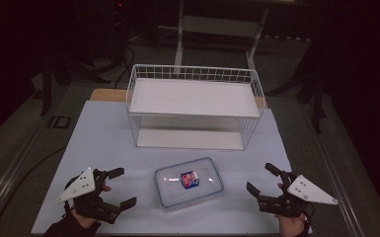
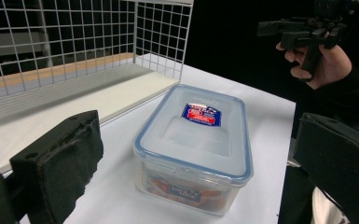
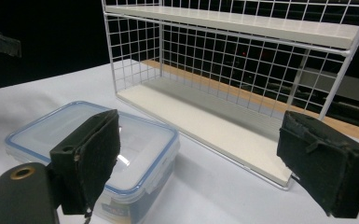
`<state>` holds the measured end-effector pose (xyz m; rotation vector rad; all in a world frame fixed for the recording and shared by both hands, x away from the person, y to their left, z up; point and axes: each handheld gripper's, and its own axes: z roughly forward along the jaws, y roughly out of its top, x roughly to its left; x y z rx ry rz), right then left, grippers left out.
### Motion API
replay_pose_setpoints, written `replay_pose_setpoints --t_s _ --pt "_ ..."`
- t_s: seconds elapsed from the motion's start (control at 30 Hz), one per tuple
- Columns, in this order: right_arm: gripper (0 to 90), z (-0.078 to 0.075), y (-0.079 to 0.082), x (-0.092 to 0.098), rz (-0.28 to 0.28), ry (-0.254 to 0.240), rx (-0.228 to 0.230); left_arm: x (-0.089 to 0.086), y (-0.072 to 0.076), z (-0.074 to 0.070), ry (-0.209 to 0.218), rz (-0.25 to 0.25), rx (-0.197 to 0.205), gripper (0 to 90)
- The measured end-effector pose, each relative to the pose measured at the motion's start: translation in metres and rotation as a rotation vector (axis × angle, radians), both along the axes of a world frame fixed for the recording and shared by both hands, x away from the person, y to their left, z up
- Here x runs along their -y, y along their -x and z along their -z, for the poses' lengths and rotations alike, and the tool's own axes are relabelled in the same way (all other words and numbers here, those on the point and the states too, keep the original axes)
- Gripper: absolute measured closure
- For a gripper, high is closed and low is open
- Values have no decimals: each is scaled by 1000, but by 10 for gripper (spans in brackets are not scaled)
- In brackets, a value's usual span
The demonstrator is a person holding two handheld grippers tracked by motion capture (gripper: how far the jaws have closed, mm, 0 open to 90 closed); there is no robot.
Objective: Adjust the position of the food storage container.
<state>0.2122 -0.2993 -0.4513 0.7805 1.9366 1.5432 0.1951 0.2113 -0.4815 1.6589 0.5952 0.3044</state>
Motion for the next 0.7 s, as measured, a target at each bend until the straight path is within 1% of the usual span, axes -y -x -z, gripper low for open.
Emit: replay_pose_setpoints --t_s 0.17,0.2,0.27,0.33,0.37,0.43,0.47,0.5,0.57,0.6,0.67,0.7 --pt "124 -2 2 -2 -7 5 8 1 1 -1 -1 4 -3 13" --pt "124 -2 2 -2 -7 5 8 2 2 -2 7 11 -10 13" --pt "120 -6 4 -4 -5 0 22 7 3 -5 27 38 -26 13" --pt "120 -7 5 -5 -5 -3 26 9 3 -6 23 46 -25 13" --pt "120 -8 5 -5 -7 -3 26 14 5 -8 4 51 -20 13" --pt "120 -11 7 -5 -6 -7 36 19 7 -12 -13 81 -19 13" --pt "120 -14 8 -6 -6 -9 40 24 8 -15 -18 117 -32 13" --pt "120 -14 8 -6 -6 -9 40 24 8 -15 -18 117 -32 14" --pt "120 -16 8 -6 -8 -19 37 30 11 -16 -37 134 -24 45" --pt "120 -16 8 -6 -8 -19 37 32 12 -15 -52 144 -26 45" --pt "120 -16 8 -7 -11 -19 32 38 12 -14 -78 151 -45 81" --pt "120 -16 8 -7 -11 -19 32 41 12 -12 -90 156 -61 81"
